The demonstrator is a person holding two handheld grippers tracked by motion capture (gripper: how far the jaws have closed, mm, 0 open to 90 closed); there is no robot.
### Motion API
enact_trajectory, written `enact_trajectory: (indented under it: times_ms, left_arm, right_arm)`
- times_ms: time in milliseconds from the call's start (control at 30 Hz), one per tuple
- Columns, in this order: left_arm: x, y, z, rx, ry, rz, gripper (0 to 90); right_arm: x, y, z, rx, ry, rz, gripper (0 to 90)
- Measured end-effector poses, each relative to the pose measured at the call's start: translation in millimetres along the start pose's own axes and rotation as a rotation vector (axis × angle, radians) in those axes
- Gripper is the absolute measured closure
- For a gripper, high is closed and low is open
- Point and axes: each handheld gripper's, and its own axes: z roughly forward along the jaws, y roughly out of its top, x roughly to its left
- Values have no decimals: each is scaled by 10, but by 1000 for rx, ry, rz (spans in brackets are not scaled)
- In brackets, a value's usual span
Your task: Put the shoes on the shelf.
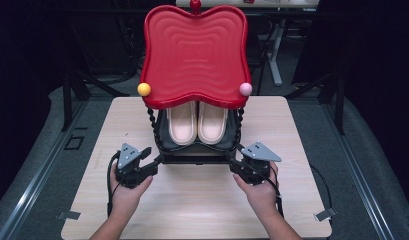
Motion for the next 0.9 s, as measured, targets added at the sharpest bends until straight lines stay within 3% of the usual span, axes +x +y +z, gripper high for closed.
enact_trajectory:
  times_ms: [367,733,900]
  left_arm:
    - [94,-234,-220,23,9,-11,485]
    - [119,-436,-222,39,7,4,480]
    - [167,-530,-151,71,4,12,480]
  right_arm:
    - [-147,-262,-234,33,-24,9,548]
    - [-224,-519,-301,53,-43,18,536]
    - [-191,-603,-243,77,-35,-39,534]
